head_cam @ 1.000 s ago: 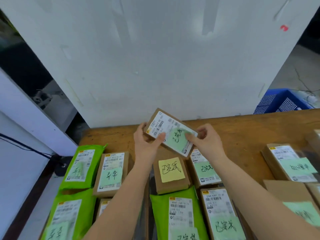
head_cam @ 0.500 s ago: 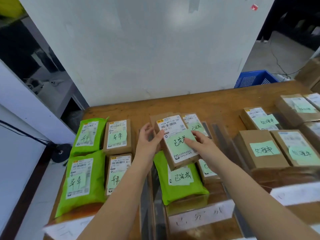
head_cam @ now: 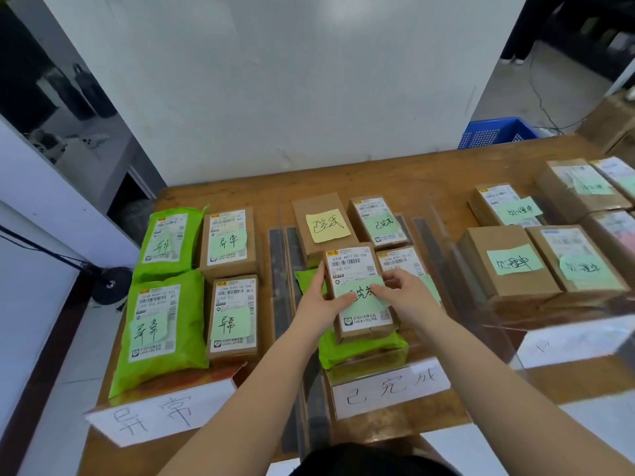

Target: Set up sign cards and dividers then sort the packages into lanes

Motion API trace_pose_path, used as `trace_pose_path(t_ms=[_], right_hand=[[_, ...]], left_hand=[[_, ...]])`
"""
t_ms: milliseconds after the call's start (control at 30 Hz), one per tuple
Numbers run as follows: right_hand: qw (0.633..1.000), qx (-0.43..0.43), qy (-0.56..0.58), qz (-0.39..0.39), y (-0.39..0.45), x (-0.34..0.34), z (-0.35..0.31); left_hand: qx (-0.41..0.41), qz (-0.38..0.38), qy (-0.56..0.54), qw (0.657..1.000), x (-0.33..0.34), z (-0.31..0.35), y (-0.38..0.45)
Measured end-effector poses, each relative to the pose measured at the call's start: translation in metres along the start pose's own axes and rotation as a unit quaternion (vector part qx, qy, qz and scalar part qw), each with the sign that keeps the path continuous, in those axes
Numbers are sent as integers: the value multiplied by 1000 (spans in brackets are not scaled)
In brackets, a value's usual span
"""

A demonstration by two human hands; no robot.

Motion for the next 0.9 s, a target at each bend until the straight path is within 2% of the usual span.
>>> trace_pose_path(t_ms=[200, 400, 667, 833, 900], right_hand=[[990, -49, -126, 27, 9, 9, 5], [981, -51, -181, 43, 18, 18, 10], [975, -73, -204, 59, 20, 20, 6], [968, -125, -211, 55, 13, 12, 2], [967, -134, -206, 62, 9, 5, -3]], left_hand=[[1, 9, 56, 998, 11, -10, 11], [16, 16, 128, 991, 15, -10, 19], [30, 27, 176, 984, 15, -7, 12], [82, 25, 263, 961, 9, 8, -5], [99, 46, 287, 952, 7, 17, -15]])
Point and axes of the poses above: each hand's wrist, its own y-axis towards the middle knuckle, its own x-axis out of the palm, z = x × y, the point moved 1 cm from there along y, towards the middle knuckle, and after that the axes turned 14 degrees about z, right-handed, at the moved point
